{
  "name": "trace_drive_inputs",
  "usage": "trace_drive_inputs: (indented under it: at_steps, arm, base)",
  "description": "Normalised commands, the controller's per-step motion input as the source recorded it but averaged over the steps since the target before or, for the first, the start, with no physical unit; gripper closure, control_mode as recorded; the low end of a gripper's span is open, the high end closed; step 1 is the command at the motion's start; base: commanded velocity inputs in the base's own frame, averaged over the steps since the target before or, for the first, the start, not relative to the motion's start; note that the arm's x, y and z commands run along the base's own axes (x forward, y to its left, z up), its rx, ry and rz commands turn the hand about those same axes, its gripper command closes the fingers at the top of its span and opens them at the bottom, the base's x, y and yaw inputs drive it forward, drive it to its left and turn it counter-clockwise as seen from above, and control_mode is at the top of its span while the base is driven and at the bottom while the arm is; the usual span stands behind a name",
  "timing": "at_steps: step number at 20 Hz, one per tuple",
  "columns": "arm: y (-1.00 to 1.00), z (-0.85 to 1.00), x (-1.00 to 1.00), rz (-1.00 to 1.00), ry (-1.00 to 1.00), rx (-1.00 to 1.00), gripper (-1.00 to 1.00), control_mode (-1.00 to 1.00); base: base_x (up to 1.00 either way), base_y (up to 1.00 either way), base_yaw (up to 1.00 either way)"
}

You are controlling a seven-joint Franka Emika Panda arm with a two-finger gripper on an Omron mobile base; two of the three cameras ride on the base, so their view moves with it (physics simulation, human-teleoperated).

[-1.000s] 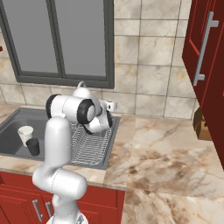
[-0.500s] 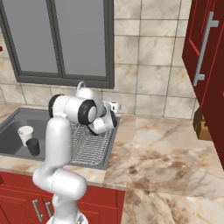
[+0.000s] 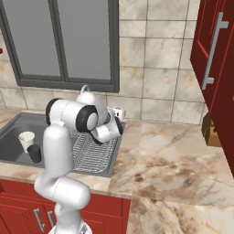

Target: Pick the jug and glass cup and place them in the sink. Then turn on the water.

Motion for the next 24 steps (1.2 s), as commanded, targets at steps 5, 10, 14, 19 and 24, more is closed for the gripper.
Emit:
trace_drive_inputs:
  at_steps: [5,10,14,19,24]
  arm:
    - [0.48,0.0,-0.19,0.05,-0.01,-0.01,-1.0,-1.0]
    - [0.19,0.0,0.29,0.01,0.0,0.0,-1.0,-1.0]
    - [0.0,0.0,0.43,0.0,0.0,0.0,-1.0,-1.0]
    - [0.0,0.0,0.36,0.0,0.0,0.0,-1.0,-1.0]
    - [0.0,-0.01,0.11,0.0,0.0,0.0,-1.0,-1.0]
  base:
    - [0.0,0.0,0.0]
    - [0.0,0.0,0.0]
    - [0.0,0.0,0.0]
    - [0.0,0.0,0.0]
    - [0.0,0.0,0.0]
